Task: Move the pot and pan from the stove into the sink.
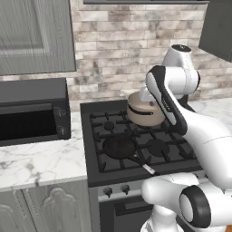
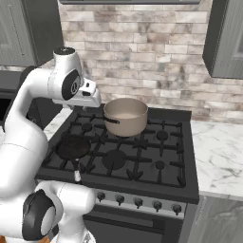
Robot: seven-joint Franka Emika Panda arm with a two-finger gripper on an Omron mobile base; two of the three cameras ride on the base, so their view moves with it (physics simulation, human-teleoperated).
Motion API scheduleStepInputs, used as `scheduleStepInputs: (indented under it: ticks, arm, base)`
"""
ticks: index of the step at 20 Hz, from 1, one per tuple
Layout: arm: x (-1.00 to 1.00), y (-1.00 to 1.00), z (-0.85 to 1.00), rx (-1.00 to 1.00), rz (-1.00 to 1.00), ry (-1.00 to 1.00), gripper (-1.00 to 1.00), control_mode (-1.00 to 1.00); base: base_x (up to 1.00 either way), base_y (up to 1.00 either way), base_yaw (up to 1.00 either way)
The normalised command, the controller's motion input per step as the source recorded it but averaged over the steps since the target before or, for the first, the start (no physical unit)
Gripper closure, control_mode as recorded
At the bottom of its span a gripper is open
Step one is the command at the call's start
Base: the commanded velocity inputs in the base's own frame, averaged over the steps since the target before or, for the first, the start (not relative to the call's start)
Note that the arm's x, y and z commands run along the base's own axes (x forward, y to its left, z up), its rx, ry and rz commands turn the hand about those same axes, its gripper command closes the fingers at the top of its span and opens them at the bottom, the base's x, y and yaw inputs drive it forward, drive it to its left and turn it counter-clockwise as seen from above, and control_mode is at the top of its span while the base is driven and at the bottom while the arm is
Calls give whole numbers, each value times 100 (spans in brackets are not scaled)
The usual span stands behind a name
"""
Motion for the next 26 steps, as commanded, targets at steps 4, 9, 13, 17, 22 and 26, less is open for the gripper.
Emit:
scheduleStepInputs:
  ticks: [4,9,13,17,22,26]
  arm:
    - [-5,0,0,0,0,-1,-100,-100]
    - [-36,0,0,0,0,-6,-100,-100]
    - [-50,0,0,0,0,-12,-100,-100]
    - [-48,0,0,0,0,-10,-100,-100]
    - [-15,0,0,0,0,-2,-100,-100]
    - [0,0,-2,0,0,0,-100,-100]
  base:
    - [0,0,0]
    - [0,0,0]
    - [0,0,0]
    - [0,0,0]
    - [0,0,0]
    - [0,0,0]
